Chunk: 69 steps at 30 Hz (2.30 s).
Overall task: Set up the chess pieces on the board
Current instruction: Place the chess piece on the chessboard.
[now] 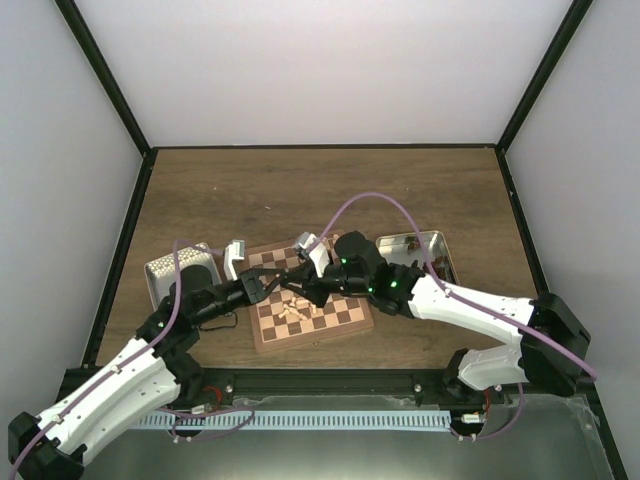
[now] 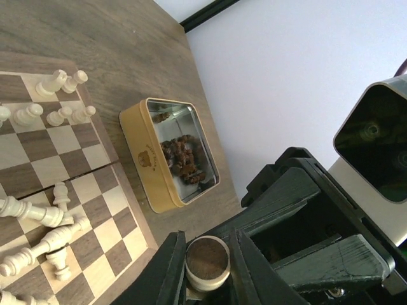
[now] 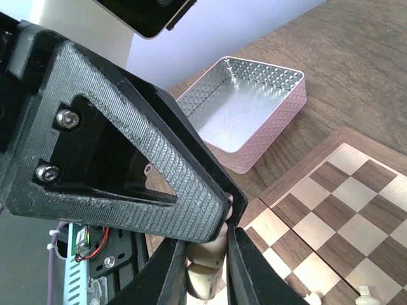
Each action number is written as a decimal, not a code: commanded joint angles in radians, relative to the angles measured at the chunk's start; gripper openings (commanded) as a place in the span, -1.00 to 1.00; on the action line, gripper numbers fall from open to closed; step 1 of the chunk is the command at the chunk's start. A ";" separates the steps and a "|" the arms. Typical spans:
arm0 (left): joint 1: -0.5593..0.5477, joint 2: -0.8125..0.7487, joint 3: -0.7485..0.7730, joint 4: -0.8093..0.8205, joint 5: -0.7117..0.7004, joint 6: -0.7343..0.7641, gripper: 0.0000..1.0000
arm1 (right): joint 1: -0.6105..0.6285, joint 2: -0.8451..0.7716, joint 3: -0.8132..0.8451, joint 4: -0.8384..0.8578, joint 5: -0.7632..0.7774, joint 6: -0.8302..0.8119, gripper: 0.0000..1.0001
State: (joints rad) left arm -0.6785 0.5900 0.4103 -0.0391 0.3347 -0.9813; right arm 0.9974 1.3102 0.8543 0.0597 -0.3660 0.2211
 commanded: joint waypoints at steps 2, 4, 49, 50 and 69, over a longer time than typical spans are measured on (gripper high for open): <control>-0.001 -0.010 0.001 0.029 0.013 -0.008 -0.73 | 0.003 -0.032 0.043 0.056 0.003 0.063 -0.61; -0.001 -0.020 0.013 0.037 -0.002 -0.027 -0.73 | 0.003 -0.070 0.004 0.139 0.007 0.150 -0.29; -0.001 -0.020 0.021 0.260 -0.064 -0.896 -0.74 | 0.013 -0.145 -0.181 0.525 0.171 0.088 -0.38; -0.001 -0.018 0.024 0.260 -0.065 -0.896 -0.75 | 0.014 -0.139 -0.176 0.524 0.149 0.081 -0.40; -0.001 -0.018 0.019 0.258 -0.074 -0.902 -0.76 | 0.021 -0.075 -0.134 0.578 0.109 0.098 -0.59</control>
State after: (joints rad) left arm -0.6785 0.5797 0.4175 0.1974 0.2558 -1.8565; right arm 1.0115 1.2221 0.6617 0.5983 -0.2588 0.3248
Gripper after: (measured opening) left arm 0.165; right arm 0.190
